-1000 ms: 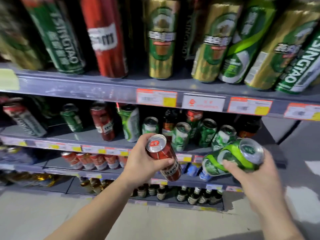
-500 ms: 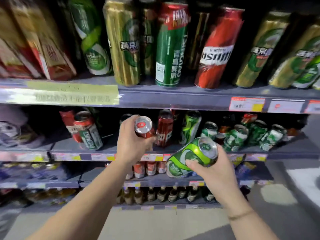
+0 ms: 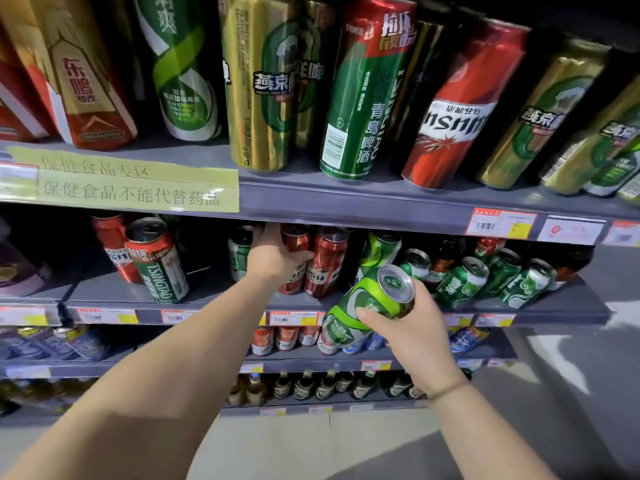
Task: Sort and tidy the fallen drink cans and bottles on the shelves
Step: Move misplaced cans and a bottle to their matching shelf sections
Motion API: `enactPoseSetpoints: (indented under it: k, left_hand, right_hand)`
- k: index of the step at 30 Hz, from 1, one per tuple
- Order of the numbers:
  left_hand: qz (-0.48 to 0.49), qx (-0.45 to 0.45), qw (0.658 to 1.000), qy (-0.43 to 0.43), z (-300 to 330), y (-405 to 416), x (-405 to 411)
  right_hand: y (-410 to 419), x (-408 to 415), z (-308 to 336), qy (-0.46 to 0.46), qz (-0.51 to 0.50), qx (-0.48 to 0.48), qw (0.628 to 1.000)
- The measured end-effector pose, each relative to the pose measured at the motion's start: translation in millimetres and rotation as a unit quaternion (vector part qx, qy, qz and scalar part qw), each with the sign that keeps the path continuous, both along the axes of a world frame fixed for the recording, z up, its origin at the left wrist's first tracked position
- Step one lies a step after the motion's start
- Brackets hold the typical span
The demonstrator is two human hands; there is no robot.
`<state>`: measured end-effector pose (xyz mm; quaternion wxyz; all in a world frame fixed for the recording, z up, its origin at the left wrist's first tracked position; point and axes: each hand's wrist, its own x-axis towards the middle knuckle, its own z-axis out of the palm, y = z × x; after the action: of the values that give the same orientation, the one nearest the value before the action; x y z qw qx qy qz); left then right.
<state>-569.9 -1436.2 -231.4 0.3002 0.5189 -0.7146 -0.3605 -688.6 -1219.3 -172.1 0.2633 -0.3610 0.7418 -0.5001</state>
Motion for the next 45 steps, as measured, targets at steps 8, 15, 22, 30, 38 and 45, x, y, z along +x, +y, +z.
enactPoseSetpoints:
  k: [8,15,22,30,38,45]
  left_hand:
    - [-0.002,-0.049,0.999,0.011,21.7,61.0,39.7]
    - [-0.17,0.012,0.984,0.049,20.7,111.4,40.8]
    - [-0.055,0.05,0.993,0.092,4.9,99.2,56.3]
    - [0.022,0.075,0.993,0.089,-2.9,98.4,62.6]
    - [0.111,0.077,0.986,0.096,-5.3,102.1,122.2]
    - [0.219,0.051,0.971,0.081,0.0,79.7,193.4]
  right_hand:
    - [-19.9,-3.1,-13.2,0.012,0.029,0.057,0.998]
    - [-46.6,27.2,-17.3,0.055,0.109,0.076,0.99]
    - [-66.2,-9.9,-20.0,0.018,-0.003,0.029,0.999]
    - [-110.1,-64.2,-13.4,0.264,-0.034,0.312,0.912]
    - [-102.4,-62.6,-20.0,0.3,-0.043,0.316,0.899]
    - [-45.5,-21.8,1.9,0.235,-0.115,0.098,0.96]
